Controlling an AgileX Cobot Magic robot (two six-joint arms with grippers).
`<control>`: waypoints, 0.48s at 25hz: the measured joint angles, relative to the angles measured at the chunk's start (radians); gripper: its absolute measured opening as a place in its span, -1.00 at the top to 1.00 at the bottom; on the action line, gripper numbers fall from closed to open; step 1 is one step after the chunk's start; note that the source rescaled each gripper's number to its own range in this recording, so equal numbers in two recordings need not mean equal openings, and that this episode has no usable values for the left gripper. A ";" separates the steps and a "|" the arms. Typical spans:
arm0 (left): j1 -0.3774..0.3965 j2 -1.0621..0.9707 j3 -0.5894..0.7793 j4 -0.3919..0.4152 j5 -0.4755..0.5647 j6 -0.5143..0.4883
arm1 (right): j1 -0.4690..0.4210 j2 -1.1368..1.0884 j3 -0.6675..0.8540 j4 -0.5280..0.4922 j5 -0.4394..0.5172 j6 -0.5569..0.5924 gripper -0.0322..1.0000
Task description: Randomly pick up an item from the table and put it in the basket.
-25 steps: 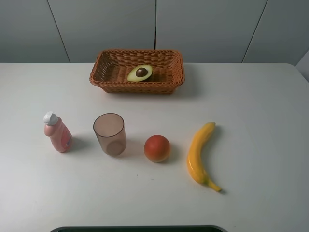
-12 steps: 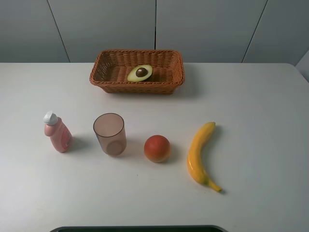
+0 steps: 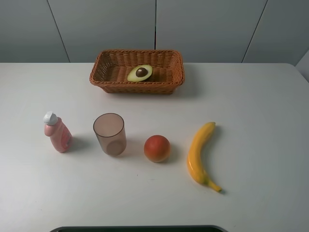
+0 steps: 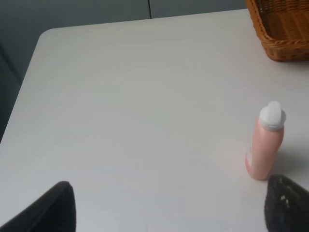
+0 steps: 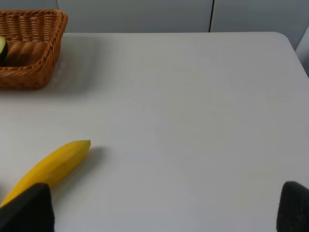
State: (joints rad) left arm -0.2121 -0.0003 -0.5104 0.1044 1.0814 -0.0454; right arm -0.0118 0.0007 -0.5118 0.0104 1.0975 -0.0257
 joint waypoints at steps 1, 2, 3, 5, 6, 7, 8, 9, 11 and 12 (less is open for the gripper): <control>0.000 0.000 0.000 0.000 0.000 0.000 | 0.000 0.000 0.000 0.000 0.000 0.000 -0.99; 0.000 0.000 0.000 0.000 0.000 0.000 | 0.000 0.000 0.000 0.000 0.000 0.000 -0.99; 0.000 0.000 0.000 0.000 0.000 0.000 | 0.000 0.000 0.000 0.000 0.000 0.000 -0.99; 0.000 0.000 0.000 0.000 0.000 0.000 | 0.000 0.000 0.000 0.000 0.000 0.000 -0.99; 0.000 0.000 0.000 0.000 0.000 0.000 | 0.000 0.000 0.000 0.000 0.000 0.000 -0.99; 0.000 0.000 0.000 0.000 0.000 0.000 | 0.000 0.000 0.000 0.000 0.000 0.000 -0.99; 0.000 0.000 0.000 0.000 0.000 0.000 | 0.000 -0.002 0.000 0.000 0.000 0.000 -0.99; 0.000 0.000 0.000 0.000 0.000 0.000 | 0.000 -0.001 0.000 0.000 0.000 0.000 -0.99; 0.000 0.000 0.000 0.000 0.000 0.000 | 0.000 -0.001 0.000 0.000 0.000 0.000 -0.99; 0.000 0.000 0.000 0.000 0.000 0.000 | 0.000 -0.001 0.000 0.000 0.000 0.000 -0.99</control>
State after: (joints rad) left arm -0.2121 -0.0003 -0.5104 0.1044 1.0814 -0.0454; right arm -0.0118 0.0000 -0.5118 0.0104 1.0975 -0.0257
